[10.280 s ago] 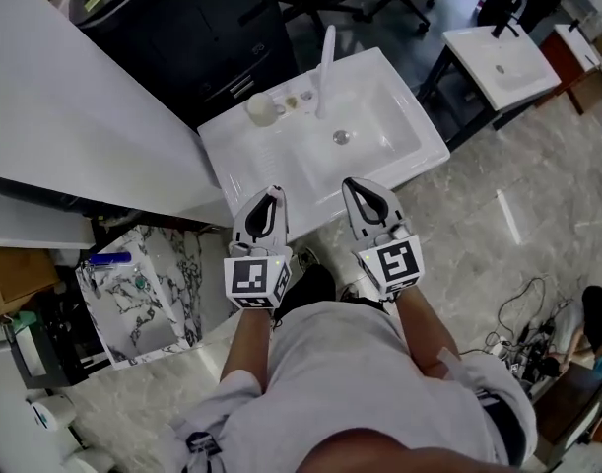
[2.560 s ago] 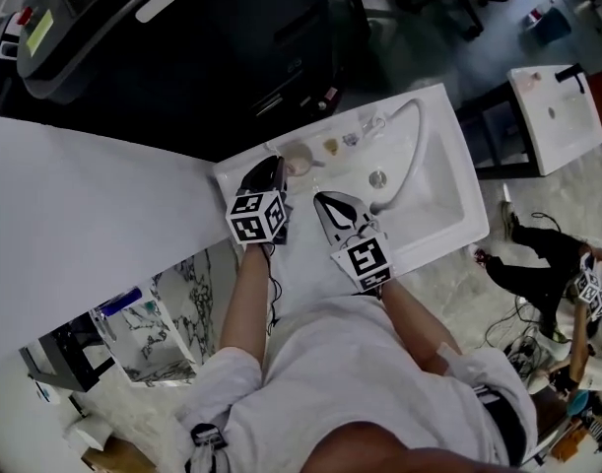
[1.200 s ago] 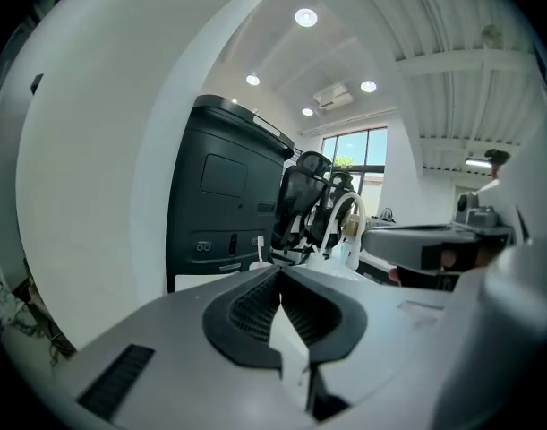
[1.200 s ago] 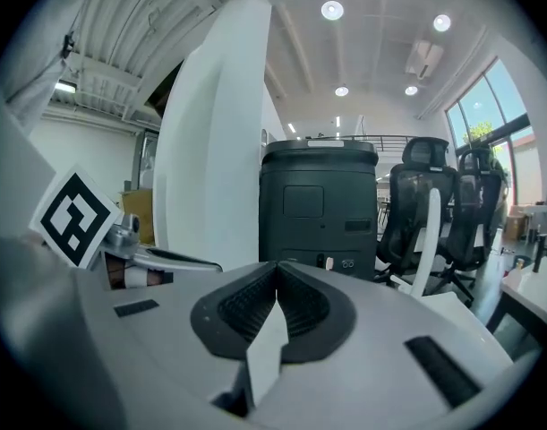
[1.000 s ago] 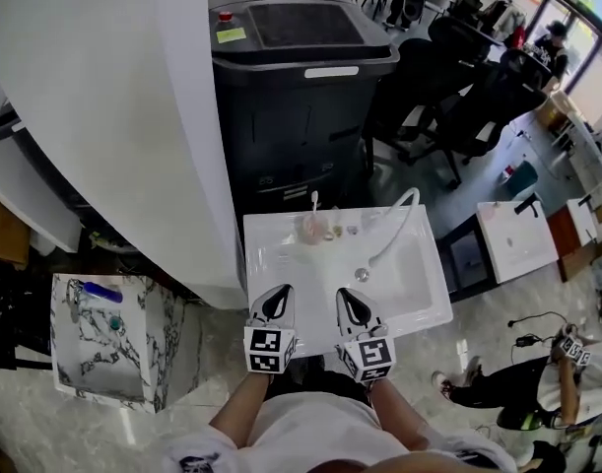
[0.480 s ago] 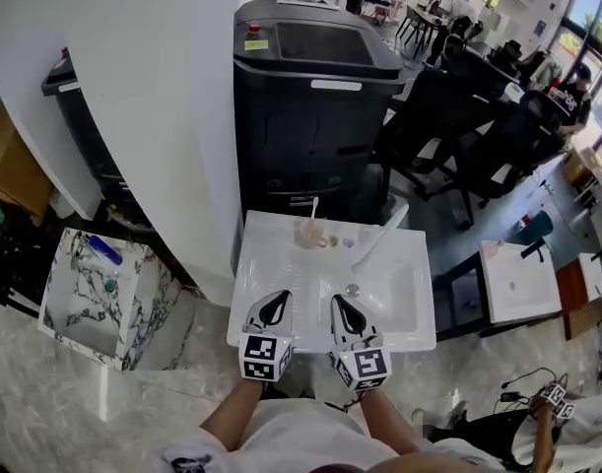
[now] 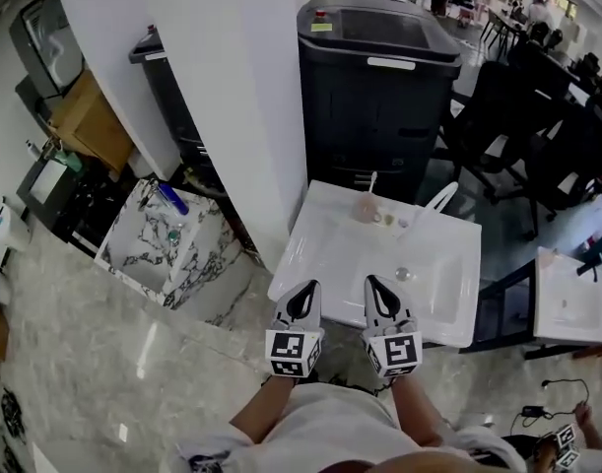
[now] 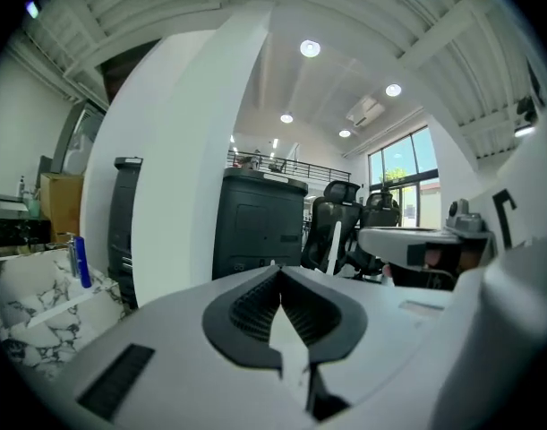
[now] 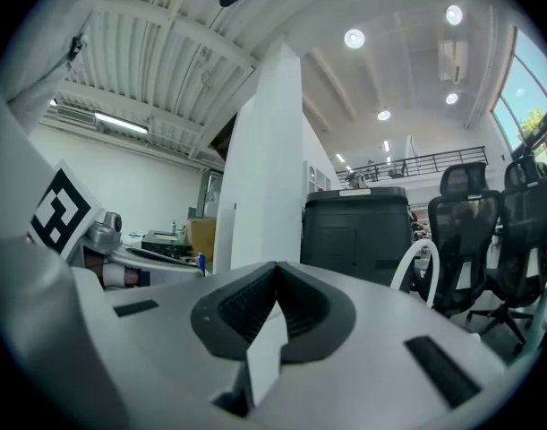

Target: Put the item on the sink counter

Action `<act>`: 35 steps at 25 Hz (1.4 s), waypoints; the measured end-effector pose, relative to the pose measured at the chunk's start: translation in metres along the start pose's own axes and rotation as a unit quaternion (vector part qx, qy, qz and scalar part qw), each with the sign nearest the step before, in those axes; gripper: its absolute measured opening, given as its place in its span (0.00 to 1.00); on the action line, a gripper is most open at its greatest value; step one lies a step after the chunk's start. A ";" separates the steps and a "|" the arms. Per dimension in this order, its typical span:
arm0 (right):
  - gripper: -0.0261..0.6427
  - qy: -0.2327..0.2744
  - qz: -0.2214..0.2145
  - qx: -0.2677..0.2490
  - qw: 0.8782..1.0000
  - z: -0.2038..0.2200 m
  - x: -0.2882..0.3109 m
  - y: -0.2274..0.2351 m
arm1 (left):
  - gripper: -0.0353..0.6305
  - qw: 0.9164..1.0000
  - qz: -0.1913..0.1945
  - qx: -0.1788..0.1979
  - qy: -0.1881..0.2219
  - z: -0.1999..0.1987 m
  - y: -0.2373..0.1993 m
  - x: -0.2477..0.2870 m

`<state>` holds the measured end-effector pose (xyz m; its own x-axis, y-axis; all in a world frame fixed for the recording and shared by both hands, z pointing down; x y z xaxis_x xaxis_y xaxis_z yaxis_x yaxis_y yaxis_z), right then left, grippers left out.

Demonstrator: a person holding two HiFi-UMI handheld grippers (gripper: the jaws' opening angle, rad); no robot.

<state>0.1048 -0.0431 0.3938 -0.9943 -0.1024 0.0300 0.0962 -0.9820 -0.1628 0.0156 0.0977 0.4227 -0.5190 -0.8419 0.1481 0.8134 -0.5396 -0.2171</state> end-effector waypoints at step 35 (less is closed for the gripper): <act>0.05 0.027 0.043 -0.017 0.999 -0.049 -0.011 -0.041 | 0.07 0.997 0.023 0.049 0.054 -0.057 -0.010 -0.034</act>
<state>0.1092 0.0058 0.3520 -0.9834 -0.1770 -0.0389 0.1812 -0.9639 -0.1952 0.0099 0.1317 0.3647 -0.5011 -0.8647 0.0344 0.8562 -0.5012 -0.1257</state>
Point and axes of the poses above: the fingertips, and each gripper's own axes: x forward along the fingers, y to its right, z out of its underside, the point moved 7 cm from there along -x, backward along the fingers, and after that the axes turned 4 degrees about -x, right-handed, at the moved point
